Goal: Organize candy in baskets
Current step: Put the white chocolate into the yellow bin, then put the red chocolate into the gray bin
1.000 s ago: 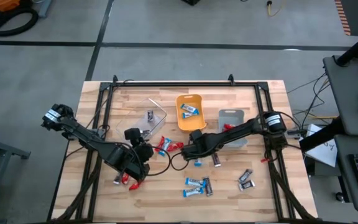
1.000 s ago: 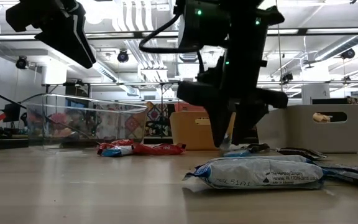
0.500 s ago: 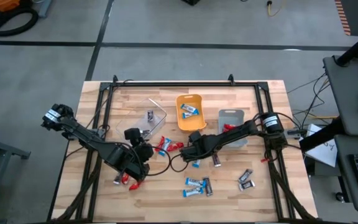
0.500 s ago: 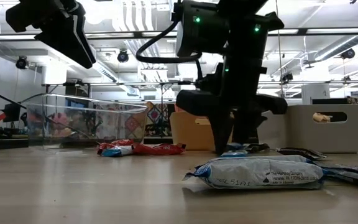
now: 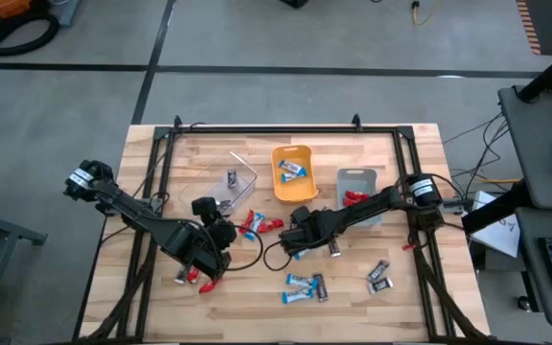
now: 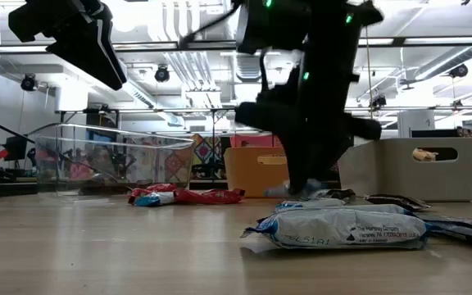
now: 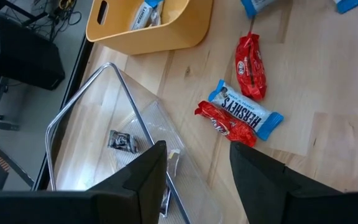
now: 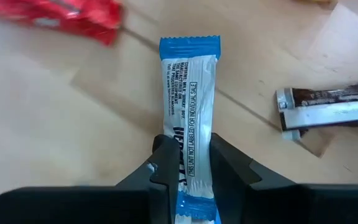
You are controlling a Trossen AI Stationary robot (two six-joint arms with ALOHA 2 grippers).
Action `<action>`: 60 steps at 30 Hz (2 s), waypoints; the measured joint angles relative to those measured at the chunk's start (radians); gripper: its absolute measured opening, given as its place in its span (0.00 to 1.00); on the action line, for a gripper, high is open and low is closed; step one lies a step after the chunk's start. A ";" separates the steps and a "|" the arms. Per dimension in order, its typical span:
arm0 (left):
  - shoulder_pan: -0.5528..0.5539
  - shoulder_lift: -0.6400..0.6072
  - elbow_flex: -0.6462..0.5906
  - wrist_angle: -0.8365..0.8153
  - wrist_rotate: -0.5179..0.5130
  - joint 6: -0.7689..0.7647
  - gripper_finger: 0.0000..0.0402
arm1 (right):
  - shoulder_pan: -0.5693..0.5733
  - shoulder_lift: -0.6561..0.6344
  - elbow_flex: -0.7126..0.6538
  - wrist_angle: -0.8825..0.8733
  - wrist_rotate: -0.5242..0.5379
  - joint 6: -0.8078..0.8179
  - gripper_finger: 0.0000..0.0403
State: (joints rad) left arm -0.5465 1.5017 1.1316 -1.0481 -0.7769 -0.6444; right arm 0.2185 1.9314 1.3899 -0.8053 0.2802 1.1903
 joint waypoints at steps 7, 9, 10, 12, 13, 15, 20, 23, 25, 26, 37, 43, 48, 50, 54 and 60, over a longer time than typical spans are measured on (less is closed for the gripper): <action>-0.005 0.000 0.000 0.010 0.001 -0.030 0.40 | 0.040 -0.101 0.034 0.002 0.001 -0.140 0.16; -0.012 0.000 0.000 0.022 0.002 -0.030 0.40 | 0.046 -0.132 0.046 0.003 0.005 -0.186 0.16; -0.016 0.000 0.000 0.031 0.002 -0.030 0.40 | 0.047 -0.149 0.050 0.005 0.005 -0.207 0.16; -0.027 0.000 0.000 0.055 0.012 -0.030 0.40 | 0.045 -0.177 0.057 0.002 0.019 -0.249 0.16; -0.032 0.000 0.000 0.070 0.026 -0.030 0.40 | 0.042 -0.190 0.057 0.004 0.031 -0.273 0.16; -0.045 0.000 0.000 0.098 0.066 -0.026 0.40 | 0.029 -0.215 0.057 0.000 0.051 -0.314 0.16; -0.086 0.000 0.000 0.132 0.188 -0.019 0.40 | -0.047 -0.257 0.057 -0.004 0.091 -0.432 0.16; -0.113 0.000 0.000 0.150 0.218 -0.029 0.40 | -0.119 -0.262 0.058 -0.002 0.098 -0.511 0.16; -0.133 0.000 0.000 0.166 0.221 -0.032 0.40 | -0.167 -0.260 0.058 0.002 0.098 -0.569 0.16; -0.142 0.000 0.000 0.173 0.224 -0.035 0.40 | -0.192 -0.256 0.058 0.007 0.099 -0.596 0.16; -0.203 0.000 0.000 0.188 0.335 -0.221 0.40 | -0.342 -0.204 0.057 0.051 0.095 -0.761 0.23; -0.215 0.000 -0.001 0.187 0.356 -0.333 0.40 | -0.350 -0.196 0.057 0.080 0.085 -0.810 0.33; -0.222 0.000 -0.001 0.160 0.419 -0.457 0.40 | -0.347 -0.210 0.056 0.072 0.081 -0.840 0.40; -0.229 0.000 -0.001 0.141 0.436 -0.522 0.40 | -0.338 -0.223 0.056 0.070 0.071 -0.845 0.42; -0.247 0.000 -0.001 0.087 0.497 -0.672 0.40 | -0.296 -0.240 0.056 0.055 0.021 -0.853 0.43; -0.273 0.000 -0.003 -0.050 0.555 -0.905 0.40 | -0.204 -0.272 0.056 0.019 0.016 -0.864 0.42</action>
State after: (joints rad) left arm -0.8192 1.5021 1.1283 -1.0983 -0.2218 -1.5498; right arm 0.0144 1.6598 1.4460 -0.7860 0.2958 0.3266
